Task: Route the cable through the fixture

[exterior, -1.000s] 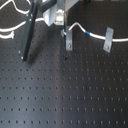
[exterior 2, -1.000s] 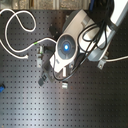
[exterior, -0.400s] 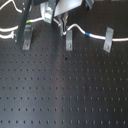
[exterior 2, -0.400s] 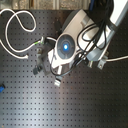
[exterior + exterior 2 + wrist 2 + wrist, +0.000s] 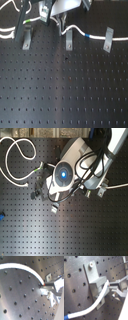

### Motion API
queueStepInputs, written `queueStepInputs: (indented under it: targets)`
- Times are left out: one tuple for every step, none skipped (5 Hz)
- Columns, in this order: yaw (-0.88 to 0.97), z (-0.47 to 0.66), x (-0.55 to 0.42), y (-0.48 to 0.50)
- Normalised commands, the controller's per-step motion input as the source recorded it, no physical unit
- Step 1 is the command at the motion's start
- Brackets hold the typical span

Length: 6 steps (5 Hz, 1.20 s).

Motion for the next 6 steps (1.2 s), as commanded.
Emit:
queueStepInputs:
  targets:
    - [0.59, 0.32, -0.313, -0.263]
    - [0.68, 0.3, -0.316, -0.19]
    - [0.7, 0.3, -0.288, -0.166]
    - [0.73, 0.3, -0.242, -0.116]
    - [0.73, 0.27, -0.213, -0.111]
    - [0.69, 0.22, -0.156, -0.146]
